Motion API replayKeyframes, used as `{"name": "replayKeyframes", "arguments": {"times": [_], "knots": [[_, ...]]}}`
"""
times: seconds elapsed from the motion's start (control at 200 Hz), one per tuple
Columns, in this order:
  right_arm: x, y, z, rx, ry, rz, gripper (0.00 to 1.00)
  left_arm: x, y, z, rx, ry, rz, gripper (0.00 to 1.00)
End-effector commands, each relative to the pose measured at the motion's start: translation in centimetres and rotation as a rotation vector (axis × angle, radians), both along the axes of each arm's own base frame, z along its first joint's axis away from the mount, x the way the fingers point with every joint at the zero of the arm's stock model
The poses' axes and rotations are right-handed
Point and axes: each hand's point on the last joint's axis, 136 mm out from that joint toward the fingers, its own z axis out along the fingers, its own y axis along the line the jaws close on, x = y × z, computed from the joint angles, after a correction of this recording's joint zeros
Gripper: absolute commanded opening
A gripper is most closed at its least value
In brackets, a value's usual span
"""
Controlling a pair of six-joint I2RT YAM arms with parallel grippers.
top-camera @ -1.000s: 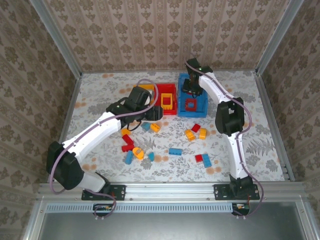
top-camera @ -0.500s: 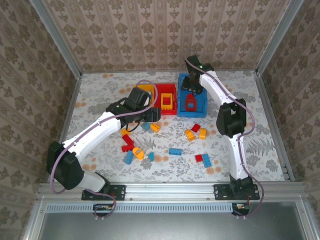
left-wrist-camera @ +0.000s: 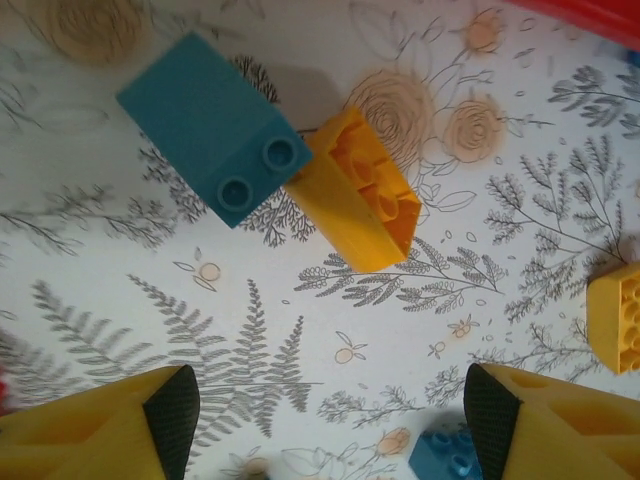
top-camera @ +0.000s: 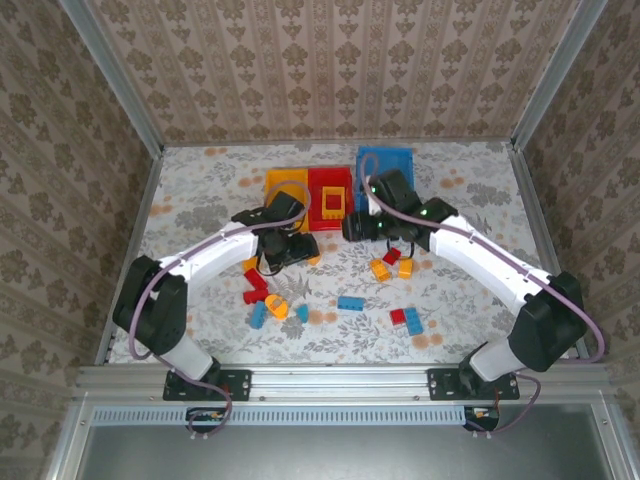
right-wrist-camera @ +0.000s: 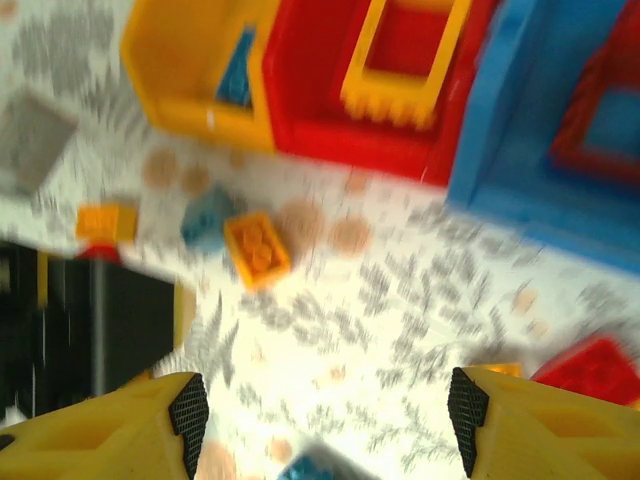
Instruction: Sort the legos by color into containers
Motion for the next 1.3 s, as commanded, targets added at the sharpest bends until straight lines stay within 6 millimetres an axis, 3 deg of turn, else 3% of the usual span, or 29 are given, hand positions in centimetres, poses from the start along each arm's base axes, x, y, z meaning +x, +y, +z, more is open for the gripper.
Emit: {"name": "replayKeyframes", "arguments": {"times": [0.0, 0.115, 0.22, 0.255, 0.42, 0.645, 0.74, 0.92, 1.06, 1.17, 1.295], "knots": [[-2.3, 1.5, 0.0, 0.090, 0.014, 0.107, 0.68, 0.7, -2.2, -0.2, -0.109, 0.055, 0.153, 0.74], [-3.3, 1.2, -0.4, 0.087, 0.033, 0.129, 0.68, 1.9, -2.8, -0.9, -0.112, 0.024, 0.217, 0.75], [-3.5, 1.1, -0.6, 0.078, 0.037, 0.138, 0.68, 2.2, -2.6, -2.9, -0.085, 0.055, 0.282, 0.75], [-3.7, 1.0, 0.7, 0.095, 0.006, 0.140, 0.68, 2.3, -2.4, -3.5, -0.071, 0.065, 0.296, 0.75], [-4.6, 0.5, 0.7, 0.089, 0.013, 0.149, 0.68, 3.6, -2.4, -4.5, -0.046, 0.036, 0.328, 0.71], [-4.7, 0.4, 0.6, 0.098, 0.023, 0.152, 0.68, 4.6, -2.0, -5.8, -0.007, -0.005, 0.320, 0.55], [-4.6, 0.3, 0.6, 0.101, 0.022, 0.149, 0.67, 4.7, -2.0, -6.0, -0.020, -0.018, 0.309, 0.42], [-4.4, -0.3, 0.9, 0.106, 0.011, 0.126, 0.66, 4.0, -1.4, -3.8, -0.019, -0.060, 0.274, 0.25], [-3.6, -1.6, 2.6, 0.151, -0.036, 0.056, 0.66, 3.4, -1.5, 0.7, 0.002, -0.131, 0.179, 0.25], [-2.3, -2.6, 4.2, 0.218, -0.071, -0.010, 0.66, 4.2, -2.2, 3.5, 0.016, -0.169, 0.097, 0.25], [-0.8, -2.9, 5.5, 0.258, -0.086, -0.049, 0.66, 7.0, -3.8, 5.9, 0.037, -0.228, -0.008, 0.24]]}}
